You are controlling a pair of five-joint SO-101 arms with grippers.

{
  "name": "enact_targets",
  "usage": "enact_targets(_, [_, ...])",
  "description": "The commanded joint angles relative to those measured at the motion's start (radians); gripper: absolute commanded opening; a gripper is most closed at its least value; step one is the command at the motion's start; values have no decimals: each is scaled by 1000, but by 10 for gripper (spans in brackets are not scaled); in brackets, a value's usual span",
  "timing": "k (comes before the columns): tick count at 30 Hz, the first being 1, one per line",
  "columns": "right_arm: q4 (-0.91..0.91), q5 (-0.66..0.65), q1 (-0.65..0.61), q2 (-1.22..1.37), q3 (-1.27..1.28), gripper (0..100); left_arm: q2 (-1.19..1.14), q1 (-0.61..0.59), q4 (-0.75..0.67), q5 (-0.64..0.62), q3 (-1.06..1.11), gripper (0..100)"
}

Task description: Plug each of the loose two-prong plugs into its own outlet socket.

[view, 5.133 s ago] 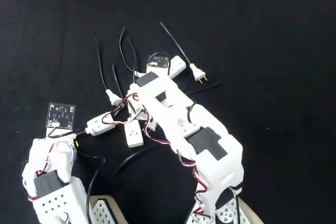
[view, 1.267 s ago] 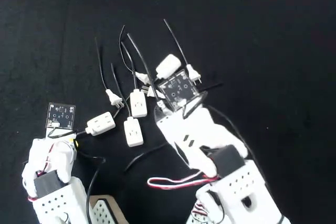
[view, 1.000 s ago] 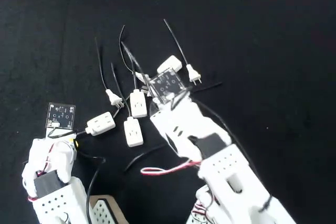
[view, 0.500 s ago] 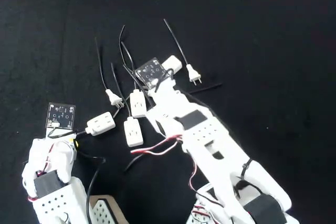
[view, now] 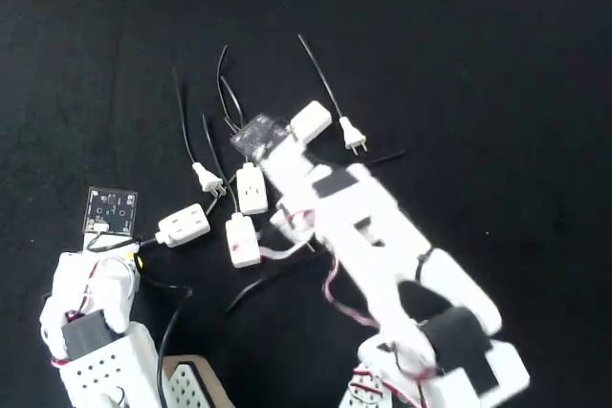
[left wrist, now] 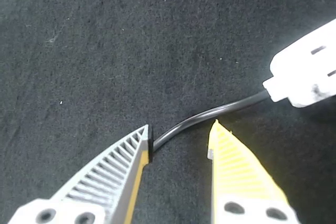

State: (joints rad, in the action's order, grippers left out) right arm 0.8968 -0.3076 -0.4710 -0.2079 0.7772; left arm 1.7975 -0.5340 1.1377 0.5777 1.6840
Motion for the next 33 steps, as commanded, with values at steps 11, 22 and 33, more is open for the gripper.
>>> enact_targets(11, [66,-35,-3,193,-148,152,2,5,21,8,16,188])
enact_targets(22, [175,-29,0,163,-197,150,2,5,21,8,16,188])
enact_targets(33, [87,74,-78,-22,-27,152,2,5,21,8,16,188])
